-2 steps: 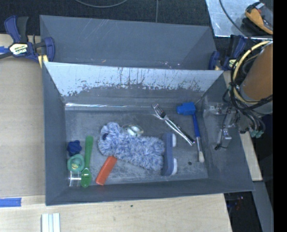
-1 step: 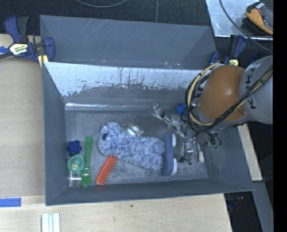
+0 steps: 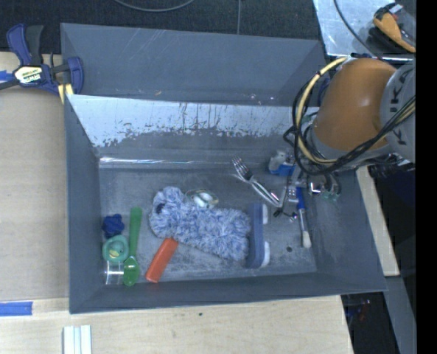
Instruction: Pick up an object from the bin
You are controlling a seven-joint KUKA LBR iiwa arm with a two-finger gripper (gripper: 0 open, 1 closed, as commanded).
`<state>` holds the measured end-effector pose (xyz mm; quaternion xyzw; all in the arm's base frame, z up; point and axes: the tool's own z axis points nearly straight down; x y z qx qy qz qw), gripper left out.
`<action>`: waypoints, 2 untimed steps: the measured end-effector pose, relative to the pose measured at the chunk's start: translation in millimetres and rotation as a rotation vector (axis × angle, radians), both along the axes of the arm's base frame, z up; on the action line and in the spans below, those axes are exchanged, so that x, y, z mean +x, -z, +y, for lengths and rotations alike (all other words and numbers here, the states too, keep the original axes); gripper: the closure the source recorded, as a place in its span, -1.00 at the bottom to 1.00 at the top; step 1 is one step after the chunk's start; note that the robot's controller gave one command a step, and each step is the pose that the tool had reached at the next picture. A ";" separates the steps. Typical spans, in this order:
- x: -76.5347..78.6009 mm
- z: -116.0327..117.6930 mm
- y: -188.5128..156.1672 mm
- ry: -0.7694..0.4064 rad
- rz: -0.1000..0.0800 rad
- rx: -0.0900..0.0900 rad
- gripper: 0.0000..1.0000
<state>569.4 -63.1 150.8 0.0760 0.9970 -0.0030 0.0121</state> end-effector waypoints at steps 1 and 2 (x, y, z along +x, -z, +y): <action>-72.9 68.1 50.8 -0.294 0.020 0.004 -1.00; -36.2 86.8 79.6 -0.096 -0.002 -0.004 -1.00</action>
Offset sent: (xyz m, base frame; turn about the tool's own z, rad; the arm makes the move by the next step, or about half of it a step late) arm -0.0370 0.0872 -0.0808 -0.0937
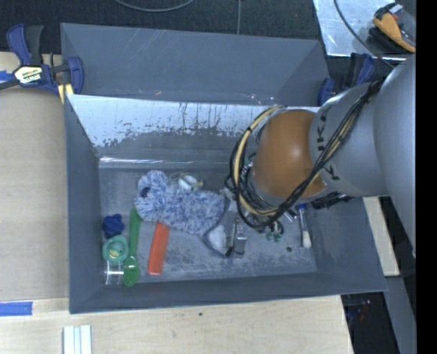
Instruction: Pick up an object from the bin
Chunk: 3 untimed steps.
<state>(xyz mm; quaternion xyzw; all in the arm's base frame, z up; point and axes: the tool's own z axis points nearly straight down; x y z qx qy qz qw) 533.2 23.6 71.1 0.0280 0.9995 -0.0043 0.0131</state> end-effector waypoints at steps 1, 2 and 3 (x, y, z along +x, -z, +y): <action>-33.0 20.5 -2.8 -0.537 0.004 -0.006 1.00; -33.0 20.5 -2.8 -0.536 0.004 -0.006 1.00; -34.2 20.4 -14.2 -0.536 0.007 -0.006 1.00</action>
Offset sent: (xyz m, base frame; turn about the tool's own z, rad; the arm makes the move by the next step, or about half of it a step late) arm 0.0000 0.0000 0.0000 0.0000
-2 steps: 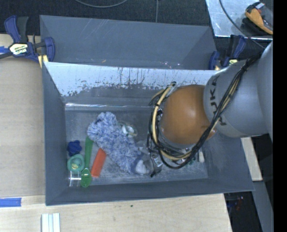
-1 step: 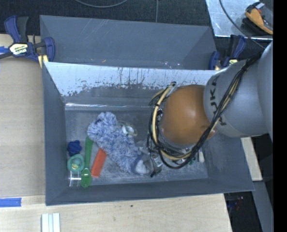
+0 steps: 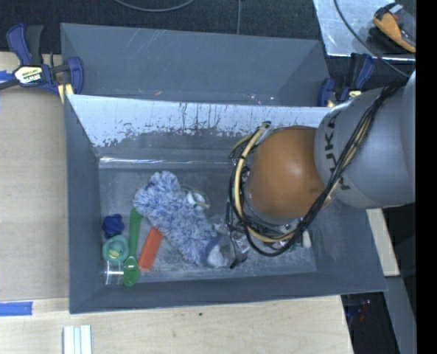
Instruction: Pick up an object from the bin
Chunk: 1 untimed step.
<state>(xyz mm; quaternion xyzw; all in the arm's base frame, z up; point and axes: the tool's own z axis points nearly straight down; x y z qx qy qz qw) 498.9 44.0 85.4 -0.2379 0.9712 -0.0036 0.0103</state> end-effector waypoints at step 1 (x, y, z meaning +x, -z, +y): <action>0.1 0.1 -16.5 0.000 -0.001 0.000 1.00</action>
Offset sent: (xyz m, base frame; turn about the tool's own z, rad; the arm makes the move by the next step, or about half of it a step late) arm 0.0000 0.0001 0.0387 0.0002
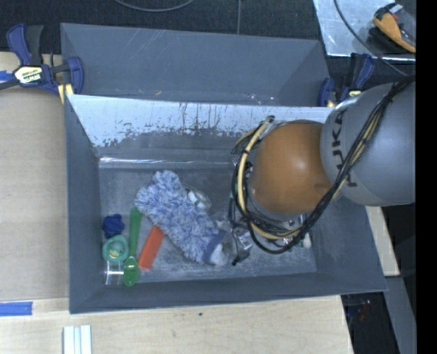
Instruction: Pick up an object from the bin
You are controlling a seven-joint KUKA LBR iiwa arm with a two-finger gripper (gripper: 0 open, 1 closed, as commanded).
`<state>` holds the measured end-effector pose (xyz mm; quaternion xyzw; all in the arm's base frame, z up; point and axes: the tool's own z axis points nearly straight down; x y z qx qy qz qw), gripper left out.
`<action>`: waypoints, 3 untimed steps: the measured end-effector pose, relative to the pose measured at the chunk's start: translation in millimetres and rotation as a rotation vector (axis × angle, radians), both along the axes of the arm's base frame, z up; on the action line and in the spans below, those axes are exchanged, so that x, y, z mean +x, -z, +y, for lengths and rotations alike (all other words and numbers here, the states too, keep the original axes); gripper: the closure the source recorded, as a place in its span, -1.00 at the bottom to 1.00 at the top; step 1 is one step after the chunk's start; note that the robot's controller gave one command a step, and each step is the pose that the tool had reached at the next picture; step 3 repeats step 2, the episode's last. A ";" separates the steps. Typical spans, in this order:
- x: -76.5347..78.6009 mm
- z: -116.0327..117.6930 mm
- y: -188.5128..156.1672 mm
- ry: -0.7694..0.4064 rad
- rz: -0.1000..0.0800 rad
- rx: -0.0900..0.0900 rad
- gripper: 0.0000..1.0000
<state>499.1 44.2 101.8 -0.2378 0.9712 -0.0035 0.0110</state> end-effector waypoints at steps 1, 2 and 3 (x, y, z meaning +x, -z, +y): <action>0.0 0.0 -13.2 0.001 0.000 0.000 1.00; -1.8 -0.2 -54.6 0.002 0.007 0.000 1.00; -1.8 -0.2 -54.6 0.002 0.007 0.000 1.00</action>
Offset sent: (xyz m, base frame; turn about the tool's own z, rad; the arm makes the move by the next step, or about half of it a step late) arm 0.0000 -0.0001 0.0908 0.0004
